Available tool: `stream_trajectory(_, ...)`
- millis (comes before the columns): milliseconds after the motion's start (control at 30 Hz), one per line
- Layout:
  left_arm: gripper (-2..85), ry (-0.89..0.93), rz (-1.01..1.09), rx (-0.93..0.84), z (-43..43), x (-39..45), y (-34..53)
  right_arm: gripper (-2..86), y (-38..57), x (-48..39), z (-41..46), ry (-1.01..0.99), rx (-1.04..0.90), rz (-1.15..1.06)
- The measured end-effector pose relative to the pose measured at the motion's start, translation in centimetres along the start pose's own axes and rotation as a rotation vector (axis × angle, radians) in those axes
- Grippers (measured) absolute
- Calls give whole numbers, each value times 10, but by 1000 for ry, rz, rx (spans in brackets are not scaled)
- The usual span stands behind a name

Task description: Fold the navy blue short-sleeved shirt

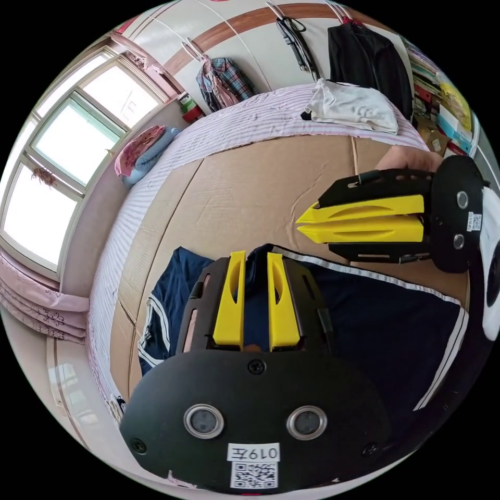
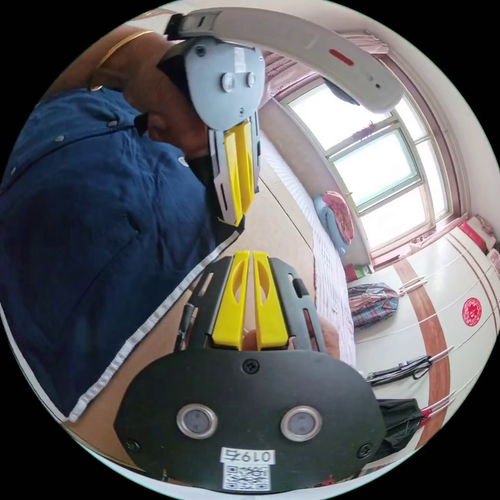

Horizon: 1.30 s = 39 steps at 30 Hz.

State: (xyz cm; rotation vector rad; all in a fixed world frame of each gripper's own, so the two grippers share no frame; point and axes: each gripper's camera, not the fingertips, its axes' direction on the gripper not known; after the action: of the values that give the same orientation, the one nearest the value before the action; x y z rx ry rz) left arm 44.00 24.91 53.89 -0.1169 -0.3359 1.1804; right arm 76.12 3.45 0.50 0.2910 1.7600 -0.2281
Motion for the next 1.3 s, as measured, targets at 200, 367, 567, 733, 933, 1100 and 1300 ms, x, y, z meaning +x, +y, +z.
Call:
stream_trajectory(200,16,-92,62,22,-6,40,2,-6,14,75,26,-165,-26,294)
stream_trajectory(367,9,-218,117,35,-6,73,9,43,40,144,50,-510,76,401)
stream_trajectory(567,8,-172,1,86,-9,78,17,39,46,174,80,-558,119,268)
stream_trajectory(733,9,-177,-11,94,-10,84,23,54,29,189,109,-605,47,180)
stream_trajectory(933,10,-171,-2,106,-9,91,25,46,31,225,133,-670,19,250)
stream_trajectory(1100,10,-168,10,107,-8,98,30,23,31,249,150,-733,2,297)
stream_trajectory(1300,9,-220,99,69,0,119,30,5,29,273,174,-763,-83,359)
